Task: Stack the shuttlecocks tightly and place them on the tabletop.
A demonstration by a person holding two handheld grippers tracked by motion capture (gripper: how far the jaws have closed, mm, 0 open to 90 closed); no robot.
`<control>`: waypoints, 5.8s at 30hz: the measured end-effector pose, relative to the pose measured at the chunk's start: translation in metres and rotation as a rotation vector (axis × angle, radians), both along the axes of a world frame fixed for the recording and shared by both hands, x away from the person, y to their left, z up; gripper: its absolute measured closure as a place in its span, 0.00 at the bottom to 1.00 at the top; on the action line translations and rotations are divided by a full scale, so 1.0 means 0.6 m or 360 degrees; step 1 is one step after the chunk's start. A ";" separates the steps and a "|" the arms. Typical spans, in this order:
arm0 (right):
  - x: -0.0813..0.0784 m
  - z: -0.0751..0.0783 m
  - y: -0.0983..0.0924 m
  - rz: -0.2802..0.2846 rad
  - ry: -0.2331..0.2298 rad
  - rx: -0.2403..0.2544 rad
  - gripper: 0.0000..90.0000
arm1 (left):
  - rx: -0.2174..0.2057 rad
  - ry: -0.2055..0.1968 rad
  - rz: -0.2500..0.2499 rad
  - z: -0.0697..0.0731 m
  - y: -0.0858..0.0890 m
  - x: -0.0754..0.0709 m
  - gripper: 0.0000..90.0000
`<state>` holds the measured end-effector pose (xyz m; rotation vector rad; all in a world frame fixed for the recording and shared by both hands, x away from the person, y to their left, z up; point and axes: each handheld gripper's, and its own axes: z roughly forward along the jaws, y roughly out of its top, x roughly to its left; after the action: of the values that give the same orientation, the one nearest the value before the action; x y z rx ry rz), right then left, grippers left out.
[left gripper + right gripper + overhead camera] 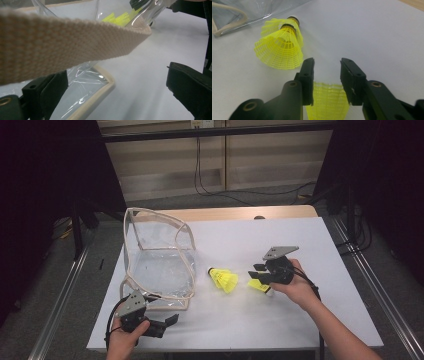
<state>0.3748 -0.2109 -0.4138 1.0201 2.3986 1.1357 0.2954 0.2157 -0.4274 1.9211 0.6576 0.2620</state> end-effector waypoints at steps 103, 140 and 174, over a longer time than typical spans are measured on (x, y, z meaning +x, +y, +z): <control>-0.037 -0.005 -0.069 -0.0298 -0.0084 0.0144 0.79 | 0.0019 -0.0001 -0.0006 -0.002 -0.007 0.000 0.04; -0.069 0.010 -0.114 -0.0370 -0.0139 0.0150 0.58 | 0.0027 -0.0006 -0.0013 -0.002 -0.011 -0.001 0.04; -0.069 -0.013 -0.128 -0.0346 -0.0077 0.0085 1.00 | 0.0021 -0.0001 -0.0015 -0.003 -0.012 -0.002 0.04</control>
<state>0.3332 -0.2880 -0.4217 1.2217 2.1681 1.1373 0.2945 0.2088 -0.4290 1.9362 0.6478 0.2617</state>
